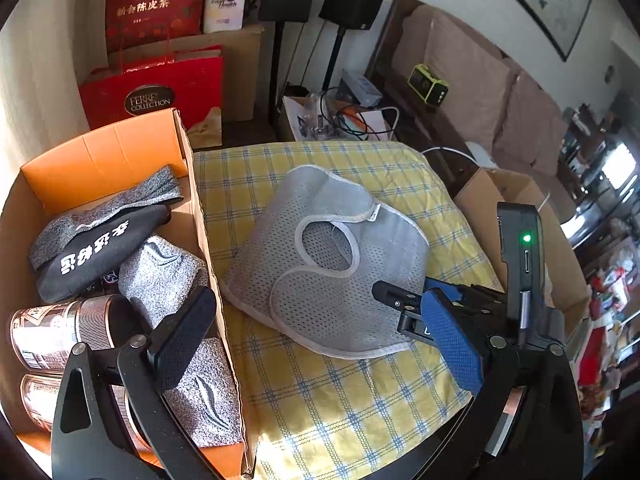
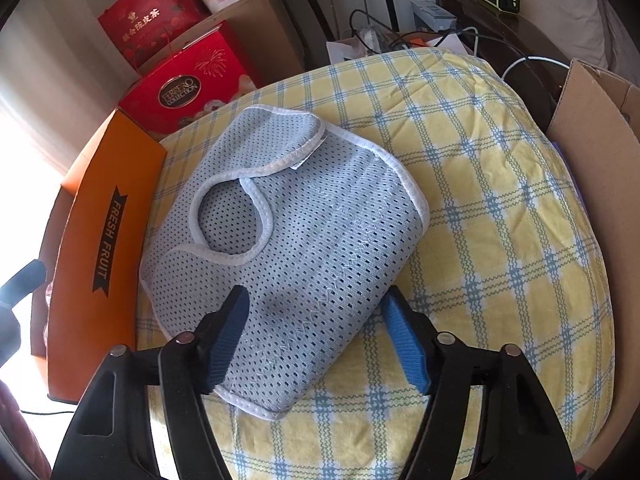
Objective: Organize objects
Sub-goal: 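Move the right gripper to the edge of the white mesh garment, then grasp the white mesh garment with the right gripper while the left gripper grasps it too, then carry the white mesh garment into the orange box with both grippers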
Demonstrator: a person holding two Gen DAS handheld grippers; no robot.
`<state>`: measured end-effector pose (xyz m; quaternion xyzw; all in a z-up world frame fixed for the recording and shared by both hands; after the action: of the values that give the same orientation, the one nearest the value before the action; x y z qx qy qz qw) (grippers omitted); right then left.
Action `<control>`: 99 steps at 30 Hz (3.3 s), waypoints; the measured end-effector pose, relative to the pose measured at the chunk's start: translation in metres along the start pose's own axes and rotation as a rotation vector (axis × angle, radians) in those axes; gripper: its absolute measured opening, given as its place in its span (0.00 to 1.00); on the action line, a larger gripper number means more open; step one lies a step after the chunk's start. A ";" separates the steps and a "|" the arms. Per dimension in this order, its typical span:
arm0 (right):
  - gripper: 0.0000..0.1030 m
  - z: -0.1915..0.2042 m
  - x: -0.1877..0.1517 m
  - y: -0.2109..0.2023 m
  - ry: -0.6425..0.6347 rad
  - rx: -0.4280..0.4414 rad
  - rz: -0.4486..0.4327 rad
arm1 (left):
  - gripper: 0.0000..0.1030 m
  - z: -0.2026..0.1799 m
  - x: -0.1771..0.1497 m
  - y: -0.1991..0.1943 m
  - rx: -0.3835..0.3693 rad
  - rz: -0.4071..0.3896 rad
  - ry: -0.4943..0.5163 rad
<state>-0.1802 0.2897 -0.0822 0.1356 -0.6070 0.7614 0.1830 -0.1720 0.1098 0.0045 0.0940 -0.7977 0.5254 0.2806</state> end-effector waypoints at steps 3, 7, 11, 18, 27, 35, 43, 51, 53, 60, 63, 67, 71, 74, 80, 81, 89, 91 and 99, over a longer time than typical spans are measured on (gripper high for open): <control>0.31 -0.003 0.002 0.000 0.017 -0.020 -0.007 | 0.99 0.000 0.000 0.002 -0.005 0.006 -0.006; 0.13 -0.006 0.008 -0.013 0.023 0.013 -0.042 | 0.99 -0.005 0.001 0.004 -0.009 0.007 -0.007; 0.13 -0.003 0.014 -0.022 0.032 0.099 -0.039 | 0.99 -0.013 0.008 0.006 -0.040 0.014 -0.006; 0.46 -0.008 0.016 -0.006 0.148 0.272 -0.007 | 0.99 -0.007 0.011 0.005 -0.061 0.027 -0.047; 0.11 -0.013 0.014 -0.005 0.131 0.205 -0.033 | 0.99 -0.001 0.013 0.008 -0.034 0.036 -0.054; 0.10 -0.052 0.013 -0.053 0.046 0.080 -0.070 | 0.99 -0.039 0.019 0.019 -0.073 0.060 0.005; 0.10 -0.103 -0.001 -0.064 0.062 0.013 -0.028 | 0.99 -0.084 0.002 0.072 -0.099 0.177 0.054; 0.20 -0.107 -0.014 -0.063 0.036 -0.035 -0.027 | 0.82 -0.075 -0.013 0.131 -0.002 0.275 0.060; 0.24 -0.109 -0.016 -0.064 0.040 -0.044 -0.023 | 0.74 -0.073 -0.016 0.139 -0.010 0.287 0.054; 0.15 -0.110 -0.015 -0.060 0.039 -0.016 -0.022 | 0.26 -0.078 -0.017 0.138 0.019 0.254 0.096; 0.13 -0.107 -0.013 -0.065 0.054 0.008 -0.042 | 0.20 -0.081 -0.015 0.129 0.000 0.235 0.102; 0.12 -0.098 -0.010 -0.075 0.056 0.030 -0.067 | 0.19 -0.089 -0.006 0.105 -0.012 0.176 0.137; 0.12 -0.086 -0.004 -0.089 0.045 0.048 -0.090 | 0.19 -0.095 0.011 0.072 -0.010 0.125 0.189; 0.12 -0.073 0.003 -0.101 0.042 0.088 -0.107 | 0.18 -0.093 0.023 0.046 0.019 0.085 0.222; 0.13 -0.026 0.017 -0.118 0.000 0.170 -0.117 | 0.18 -0.067 0.045 0.002 0.097 0.023 0.234; 0.13 -0.017 0.019 -0.119 -0.007 0.186 -0.114 | 0.18 -0.060 0.047 -0.005 0.112 0.015 0.231; 0.13 0.072 0.035 -0.118 -0.045 0.290 -0.109 | 0.17 0.008 0.058 -0.056 0.240 -0.044 0.187; 0.13 0.097 0.039 -0.114 -0.064 0.297 -0.105 | 0.17 0.029 0.060 -0.064 0.271 -0.043 0.171; 0.13 0.172 0.048 -0.073 -0.057 0.352 -0.020 | 0.17 0.110 0.060 -0.073 0.358 0.001 0.123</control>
<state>-0.1940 0.1419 0.0409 0.1931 -0.4677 0.8499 0.1468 -0.2275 -0.0109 0.0621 0.1095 -0.6728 0.6640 0.3073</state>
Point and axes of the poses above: each gripper's, at about its wrist camera, not at the fingertips, and y roughly the way its jaws point, z to its left, x to its top, the point moved 3 cm from there along y, roughly the way its jaws point, and after that the axes turned 4 degrees about -x, right-handed, at the moved point
